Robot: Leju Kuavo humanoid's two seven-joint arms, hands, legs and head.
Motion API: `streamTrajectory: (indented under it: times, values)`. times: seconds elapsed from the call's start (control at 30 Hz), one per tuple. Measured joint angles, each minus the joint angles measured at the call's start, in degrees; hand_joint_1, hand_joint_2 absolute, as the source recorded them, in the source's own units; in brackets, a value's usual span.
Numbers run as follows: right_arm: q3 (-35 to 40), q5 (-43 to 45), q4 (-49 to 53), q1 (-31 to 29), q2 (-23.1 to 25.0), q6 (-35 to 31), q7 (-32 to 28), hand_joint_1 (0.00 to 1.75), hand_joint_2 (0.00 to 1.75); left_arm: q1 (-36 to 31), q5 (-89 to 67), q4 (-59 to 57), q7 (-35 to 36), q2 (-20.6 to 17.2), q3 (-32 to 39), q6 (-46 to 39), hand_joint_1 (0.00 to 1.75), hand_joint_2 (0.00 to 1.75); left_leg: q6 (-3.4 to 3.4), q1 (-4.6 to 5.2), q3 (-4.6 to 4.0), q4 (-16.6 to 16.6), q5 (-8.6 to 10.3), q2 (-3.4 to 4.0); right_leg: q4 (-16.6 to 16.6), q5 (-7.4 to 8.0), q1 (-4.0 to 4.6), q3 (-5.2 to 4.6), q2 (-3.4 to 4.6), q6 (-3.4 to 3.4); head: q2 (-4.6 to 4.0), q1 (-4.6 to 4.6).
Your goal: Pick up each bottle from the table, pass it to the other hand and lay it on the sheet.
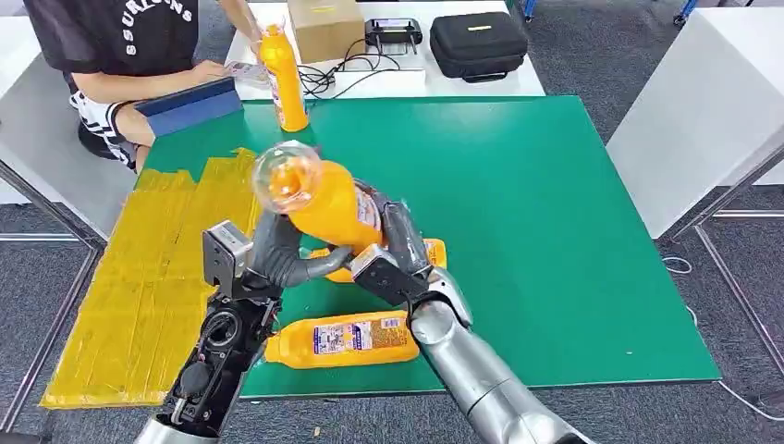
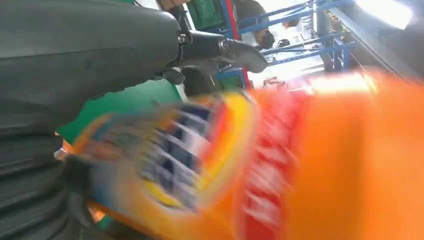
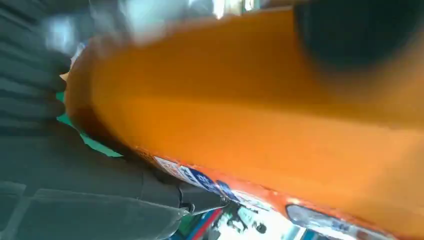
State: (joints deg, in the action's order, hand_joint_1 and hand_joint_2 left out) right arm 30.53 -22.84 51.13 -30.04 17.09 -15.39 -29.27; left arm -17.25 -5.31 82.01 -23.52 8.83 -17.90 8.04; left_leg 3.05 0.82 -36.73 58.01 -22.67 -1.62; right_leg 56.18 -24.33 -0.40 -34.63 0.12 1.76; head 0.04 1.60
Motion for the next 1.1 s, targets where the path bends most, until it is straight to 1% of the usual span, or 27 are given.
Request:
streamTrajectory:
  times: [0.2,0.57,0.77,0.9,1.0,1.1]
  values:
    - [1.42,-0.31,-2.30,-0.03,1.03,-0.13,0.02,1.75,1.75,-0.01,0.37,0.39,-0.02,0.00,-0.39,-0.02,0.00,1.75,0.00,0.00,-0.01,0.00,0.00,0.02,-0.01,0.00,0.00,-0.02,0.00,0.00,0.00,0.02]
    - [1.53,-0.79,-2.93,-0.18,1.25,-0.42,0.09,1.75,1.75,0.08,1.05,0.39,-0.04,0.00,-0.39,0.46,0.00,1.75,0.00,0.00,-0.01,0.00,0.00,0.02,-0.01,0.00,0.00,-0.03,0.00,0.00,0.00,0.02]
    - [1.25,-1.51,-3.06,-0.21,1.29,-4.44,0.11,1.75,1.75,0.08,2.34,0.90,-0.17,0.00,-0.88,1.95,0.00,1.75,0.00,0.00,-0.01,0.00,0.00,0.02,-0.01,0.00,0.00,-0.06,0.01,0.00,0.00,0.02]
    - [-1.05,-0.68,-0.39,0.17,0.50,-6.87,0.31,1.75,1.75,0.07,2.58,1.51,-0.31,0.02,-0.96,1.99,0.00,1.75,0.00,0.01,-0.02,0.00,0.00,0.01,-0.01,0.00,-0.01,-0.06,0.00,0.00,-0.02,0.02]
    - [-3.39,-3.98,2.30,0.63,-0.42,-9.64,1.83,1.75,1.75,0.09,2.58,2.21,-0.55,0.13,-1.03,2.14,0.00,1.75,0.00,0.01,-0.02,0.00,0.00,0.01,-0.01,0.00,-0.01,-0.04,0.00,0.00,0.00,0.00]
    - [-3.65,-5.58,3.98,1.78,-1.01,-10.16,2.03,1.75,1.75,0.05,2.58,2.76,-0.55,0.42,-1.05,2.16,0.00,1.75,0.00,0.02,-0.02,0.00,-0.01,0.09,-0.02,0.01,-0.02,-0.06,0.08,0.01,-0.02,0.02]
